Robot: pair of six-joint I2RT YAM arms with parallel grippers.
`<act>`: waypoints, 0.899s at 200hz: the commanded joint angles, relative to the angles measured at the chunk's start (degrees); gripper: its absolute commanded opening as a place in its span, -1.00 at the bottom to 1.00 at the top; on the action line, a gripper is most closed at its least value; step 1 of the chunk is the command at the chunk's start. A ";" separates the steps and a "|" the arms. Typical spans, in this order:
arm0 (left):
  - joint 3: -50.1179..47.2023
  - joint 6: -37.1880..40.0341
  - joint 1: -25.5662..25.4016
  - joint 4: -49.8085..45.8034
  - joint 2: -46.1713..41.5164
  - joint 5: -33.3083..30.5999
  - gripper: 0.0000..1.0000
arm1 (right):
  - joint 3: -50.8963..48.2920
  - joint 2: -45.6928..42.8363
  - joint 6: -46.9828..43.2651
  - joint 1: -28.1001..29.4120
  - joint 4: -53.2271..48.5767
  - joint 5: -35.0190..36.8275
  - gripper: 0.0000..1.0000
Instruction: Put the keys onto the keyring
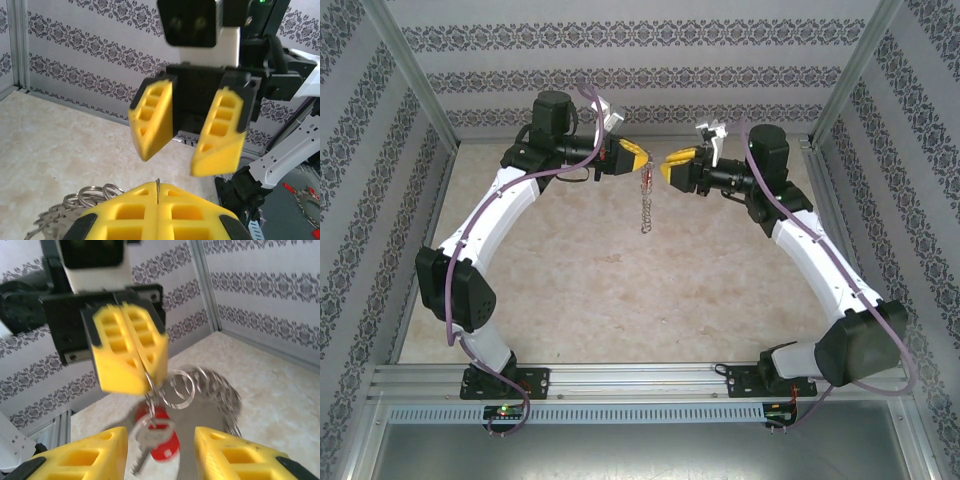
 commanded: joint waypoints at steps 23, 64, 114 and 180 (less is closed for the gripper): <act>0.28 -0.86 -0.18 4.02 -2.65 2.66 -1.00 | -2.55 -3.17 1.88 0.08 3.24 2.52 -0.20; 0.27 -1.08 -0.11 4.21 -2.73 3.29 -1.00 | 1.09 -1.91 1.29 -0.07 3.64 -1.09 -0.37; 0.12 -1.48 -0.26 4.39 -2.48 4.88 -1.00 | 7.95 2.37 1.90 -0.31 4.13 -6.42 -0.48; -0.52 -3.09 -0.19 7.27 -3.40 5.24 -1.00 | 9.17 5.54 1.64 -0.16 3.85 -7.60 -0.62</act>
